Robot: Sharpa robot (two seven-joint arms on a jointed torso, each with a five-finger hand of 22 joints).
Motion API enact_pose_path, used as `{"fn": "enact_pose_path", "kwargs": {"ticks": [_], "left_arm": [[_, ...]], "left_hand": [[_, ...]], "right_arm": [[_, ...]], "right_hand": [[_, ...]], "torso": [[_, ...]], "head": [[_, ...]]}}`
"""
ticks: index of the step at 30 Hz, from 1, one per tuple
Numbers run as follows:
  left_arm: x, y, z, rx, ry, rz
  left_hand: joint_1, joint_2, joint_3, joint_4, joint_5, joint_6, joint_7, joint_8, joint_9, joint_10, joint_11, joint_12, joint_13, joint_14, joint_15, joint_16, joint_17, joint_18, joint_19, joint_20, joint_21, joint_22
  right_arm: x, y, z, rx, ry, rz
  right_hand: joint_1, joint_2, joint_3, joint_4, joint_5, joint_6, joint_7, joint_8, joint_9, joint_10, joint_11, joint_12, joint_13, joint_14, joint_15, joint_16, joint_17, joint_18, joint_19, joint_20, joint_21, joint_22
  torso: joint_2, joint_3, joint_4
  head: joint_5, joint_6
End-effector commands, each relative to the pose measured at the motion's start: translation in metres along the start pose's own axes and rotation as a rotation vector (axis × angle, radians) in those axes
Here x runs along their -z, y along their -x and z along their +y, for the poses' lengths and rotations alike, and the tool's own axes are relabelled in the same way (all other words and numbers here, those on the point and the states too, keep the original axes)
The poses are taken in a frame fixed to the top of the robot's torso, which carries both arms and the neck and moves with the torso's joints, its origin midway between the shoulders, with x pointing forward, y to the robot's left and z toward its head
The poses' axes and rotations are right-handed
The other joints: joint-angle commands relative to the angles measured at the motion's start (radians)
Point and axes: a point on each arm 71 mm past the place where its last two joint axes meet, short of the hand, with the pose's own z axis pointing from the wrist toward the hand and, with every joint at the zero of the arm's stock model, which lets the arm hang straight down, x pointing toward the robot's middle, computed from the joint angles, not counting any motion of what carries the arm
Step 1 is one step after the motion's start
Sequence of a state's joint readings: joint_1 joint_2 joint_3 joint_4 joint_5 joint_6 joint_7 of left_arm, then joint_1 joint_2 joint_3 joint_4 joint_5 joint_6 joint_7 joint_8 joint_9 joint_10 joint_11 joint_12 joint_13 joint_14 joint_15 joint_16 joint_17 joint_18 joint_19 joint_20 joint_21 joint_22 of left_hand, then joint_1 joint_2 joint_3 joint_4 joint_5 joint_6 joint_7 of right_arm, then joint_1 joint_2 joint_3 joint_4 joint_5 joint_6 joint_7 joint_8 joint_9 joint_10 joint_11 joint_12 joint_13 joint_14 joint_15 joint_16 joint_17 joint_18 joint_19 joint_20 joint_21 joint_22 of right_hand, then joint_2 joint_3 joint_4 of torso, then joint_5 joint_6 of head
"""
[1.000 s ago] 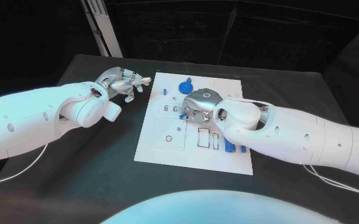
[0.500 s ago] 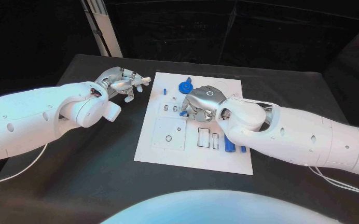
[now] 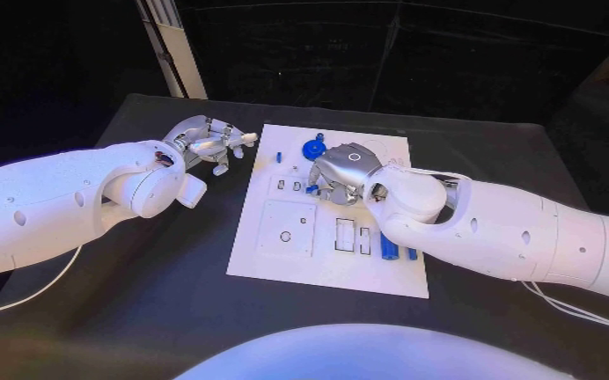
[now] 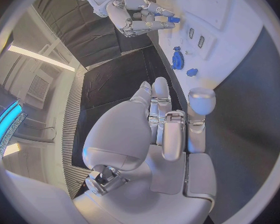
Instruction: Assemble the parts on the task board
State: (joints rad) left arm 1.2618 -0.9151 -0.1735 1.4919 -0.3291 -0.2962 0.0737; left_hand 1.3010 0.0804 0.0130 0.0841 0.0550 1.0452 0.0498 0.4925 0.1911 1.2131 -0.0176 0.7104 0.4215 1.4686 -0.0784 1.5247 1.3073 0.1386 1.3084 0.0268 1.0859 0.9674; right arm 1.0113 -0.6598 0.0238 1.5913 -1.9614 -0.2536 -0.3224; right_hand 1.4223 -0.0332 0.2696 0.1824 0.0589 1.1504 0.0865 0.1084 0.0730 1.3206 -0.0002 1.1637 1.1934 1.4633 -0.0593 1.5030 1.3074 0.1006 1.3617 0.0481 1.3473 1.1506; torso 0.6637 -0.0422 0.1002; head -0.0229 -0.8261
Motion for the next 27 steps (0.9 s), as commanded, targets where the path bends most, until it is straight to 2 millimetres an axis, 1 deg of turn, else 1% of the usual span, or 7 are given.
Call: {"fn": "enact_pose_path", "kwargs": {"ticks": [1,3,5,11,16,22,27], "left_arm": [[-0.001,-0.002,-0.002,0.004,-0.01,0.013],[-0.001,-0.002,-0.002,0.004,-0.01,0.014],[-0.001,-0.002,-0.002,0.004,-0.01,0.014],[-0.001,-0.002,-0.002,0.004,-0.01,0.015],[-0.001,-0.003,-0.002,0.004,-0.01,0.016],[-0.001,-0.002,-0.002,0.003,-0.008,0.014],[-0.001,-0.002,-0.002,0.003,-0.008,0.015]], "left_hand": [[0.002,-0.012,0.006,-0.002,0.002,-0.007,0.003,-0.004,-0.001,-0.008,0.0,-0.004,-0.001,0.079,-0.002,-0.005,0.164,-0.004,-0.007,0.003,-0.004,-0.001],[0.002,-0.012,0.006,-0.002,0.002,-0.007,0.003,-0.004,-0.001,-0.008,0.0,-0.004,-0.001,0.079,-0.002,-0.005,0.164,-0.004,-0.007,0.003,-0.004,-0.001],[0.002,-0.012,0.006,-0.002,0.002,-0.007,0.003,-0.004,-0.001,-0.008,0.0,-0.004,-0.001,0.079,-0.002,-0.005,0.164,-0.004,-0.007,0.003,-0.004,-0.001],[0.002,-0.012,0.006,-0.002,0.002,-0.007,0.003,-0.004,-0.001,-0.008,0.0,-0.004,-0.001,0.079,-0.002,-0.005,0.164,-0.004,-0.007,0.003,-0.004,-0.001],[0.002,-0.012,0.006,-0.002,0.002,-0.007,0.003,-0.004,-0.001,-0.008,0.0,-0.004,-0.001,0.079,-0.002,-0.005,0.164,-0.004,-0.007,0.003,-0.004,-0.001],[0.002,-0.012,0.006,-0.002,0.002,-0.007,0.003,-0.004,-0.001,-0.008,0.0,-0.004,-0.001,0.079,-0.002,-0.005,0.164,-0.004,-0.007,0.003,-0.004,-0.001],[0.002,-0.012,0.006,-0.002,0.002,-0.007,0.003,-0.004,-0.001,-0.008,0.0,-0.004,-0.001,0.079,-0.002,-0.005,0.164,-0.004,-0.007,0.003,-0.004,-0.001]], "right_arm": [[-0.004,0.0,-0.001,0.033,-0.024,0.001],[-0.007,0.0,-0.001,0.034,-0.027,0.003],[-0.01,-0.001,-0.001,0.036,-0.032,0.007],[-0.015,-0.004,-0.002,0.033,-0.038,0.022],[-0.017,-0.007,-0.001,0.023,-0.033,0.045],[-0.018,-0.009,-0.001,0.018,-0.03,0.069],[-0.018,-0.01,-0.003,0.015,-0.037,0.073]], "right_hand": [[-0.001,-0.006,0.006,0.0,0.0,0.022,-0.013,0.005,0.013,-0.008,-0.002,-0.006,-0.003,0.086,-0.007,-0.004,0.173,-0.013,0.002,-0.004,0.002,-0.001],[-0.002,-0.007,0.006,0.001,0.001,0.022,-0.013,0.005,0.013,-0.009,-0.002,-0.008,-0.005,0.086,-0.007,-0.004,0.174,-0.013,0.002,-0.004,0.002,-0.001],[-0.002,-0.007,0.006,0.001,0.001,0.022,-0.013,0.005,0.013,-0.009,-0.002,-0.008,-0.005,0.086,-0.007,-0.004,0.174,-0.013,0.002,-0.004,0.002,-0.001],[-0.007,-0.01,0.009,0.002,0.001,0.019,-0.011,0.004,0.013,-0.016,-0.001,-0.02,-0.016,0.086,-0.007,-0.004,0.173,-0.013,0.001,-0.004,0.001,-0.003],[-0.025,-0.026,0.009,0.01,-0.001,0.012,-0.008,0.001,0.011,-0.023,0.002,-0.031,-0.027,0.086,-0.005,-0.006,0.172,-0.012,-0.001,-0.003,-0.002,-0.007],[-0.046,-0.052,0.003,0.018,0.007,0.003,-0.003,-0.003,0.008,-0.033,0.006,-0.047,-0.042,0.085,-0.002,-0.007,0.169,-0.01,-0.008,0.0,-0.009,-0.018],[-0.07,-0.075,-0.007,0.032,0.008,-0.018,0.007,-0.015,0.002,-0.051,0.014,-0.071,-0.065,0.084,0.004,-0.01,0.167,-0.008,-0.015,0.004,-0.017,-0.031]], "torso": [[0.0,-0.0009,0.0014],[0.001,-0.0006,0.0024],[0.0,0.0002,0.0013],[0.001,0.0003,-0.0004],[0.001,0.0005,0.0002],[0.0,0.0008,0.0005],[0.0,0.0007,-0.0003]], "head": [[-0.002,0.001],[-0.002,0.001],[0.0,0.001],[0.0,0.001],[-0.001,0.001],[-0.001,-0.001],[-0.001,0.0]]}}
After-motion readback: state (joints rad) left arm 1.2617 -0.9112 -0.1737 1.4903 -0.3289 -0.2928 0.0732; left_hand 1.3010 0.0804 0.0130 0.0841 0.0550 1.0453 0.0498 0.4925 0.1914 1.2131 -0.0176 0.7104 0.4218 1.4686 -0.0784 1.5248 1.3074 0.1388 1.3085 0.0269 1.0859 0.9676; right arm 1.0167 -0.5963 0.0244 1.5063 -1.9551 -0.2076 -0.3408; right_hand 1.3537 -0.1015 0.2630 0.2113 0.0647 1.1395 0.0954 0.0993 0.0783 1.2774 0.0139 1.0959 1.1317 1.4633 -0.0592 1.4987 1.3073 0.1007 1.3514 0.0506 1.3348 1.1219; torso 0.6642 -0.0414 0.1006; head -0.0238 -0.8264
